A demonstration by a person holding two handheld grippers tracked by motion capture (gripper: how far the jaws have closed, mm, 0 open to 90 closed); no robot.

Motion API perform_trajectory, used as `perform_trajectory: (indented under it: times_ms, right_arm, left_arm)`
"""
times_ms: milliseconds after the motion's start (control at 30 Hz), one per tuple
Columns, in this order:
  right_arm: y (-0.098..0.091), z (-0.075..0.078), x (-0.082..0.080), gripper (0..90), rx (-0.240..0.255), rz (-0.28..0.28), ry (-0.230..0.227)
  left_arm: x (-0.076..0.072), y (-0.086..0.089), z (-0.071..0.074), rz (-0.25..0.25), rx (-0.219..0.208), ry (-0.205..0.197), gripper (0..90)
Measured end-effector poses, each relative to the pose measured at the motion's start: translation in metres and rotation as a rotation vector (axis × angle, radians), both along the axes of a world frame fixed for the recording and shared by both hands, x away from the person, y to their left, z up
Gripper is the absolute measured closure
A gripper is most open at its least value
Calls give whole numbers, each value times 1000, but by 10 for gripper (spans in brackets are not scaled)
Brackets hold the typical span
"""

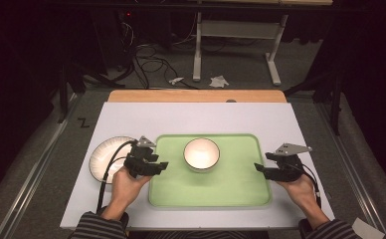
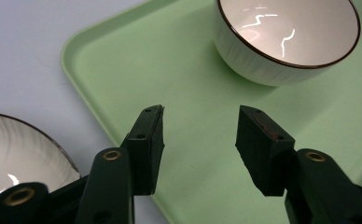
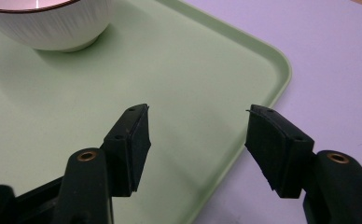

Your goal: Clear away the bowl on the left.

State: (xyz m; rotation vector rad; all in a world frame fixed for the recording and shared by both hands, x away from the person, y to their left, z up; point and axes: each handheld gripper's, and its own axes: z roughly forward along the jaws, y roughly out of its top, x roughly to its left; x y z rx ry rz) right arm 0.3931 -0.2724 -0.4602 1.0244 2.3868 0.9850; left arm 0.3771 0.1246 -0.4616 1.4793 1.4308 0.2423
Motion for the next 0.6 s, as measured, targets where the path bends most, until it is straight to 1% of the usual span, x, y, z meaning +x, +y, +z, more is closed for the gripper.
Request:
perform_trajectory:
  times_ms: [33,67,100,133,167,200,300,367,433,467,533,567,600]
  right_arm:
    - [0,0,0,412,-1,-3,1]
    - [0,0,1,412,-6,-7,2]
    - [0,0,1,412,-6,-7,2]
    - [0,-1,1,411,-8,-7,2]
    - [1,-1,1,412,-9,-7,1]
    - [1,-1,1,411,-19,-2,-4]
    - [1,0,0,412,-17,-5,-5]
    - [1,-1,1,411,-21,-5,4]
    - [1,-2,2,410,-25,4,7]
    - [2,-3,2,410,-25,8,6]
    - [4,-5,2,408,-33,16,22]
    - [5,-6,1,405,-50,24,34]
    - [6,-6,1,404,-54,28,38]
  left_arm:
    - [0,-1,-1,-6,5,5,511]
    - [1,-3,-6,-13,13,11,500]
    - [1,-3,-6,-13,13,11,497]
    - [2,-3,-9,-16,33,19,497]
    - [3,-2,-12,-11,37,31,497]
    - [3,0,-14,-9,18,50,495]
    - [2,0,-15,-10,23,45,495]
    - [2,-1,-14,-11,14,39,494]
    - [3,0,-15,-8,20,37,491]
    - [3,0,-15,-3,31,36,491]
    - [2,0,-16,-3,41,30,487]
    - [2,-1,-16,-6,41,27,479]
    - [0,-1,-15,-16,32,25,470]
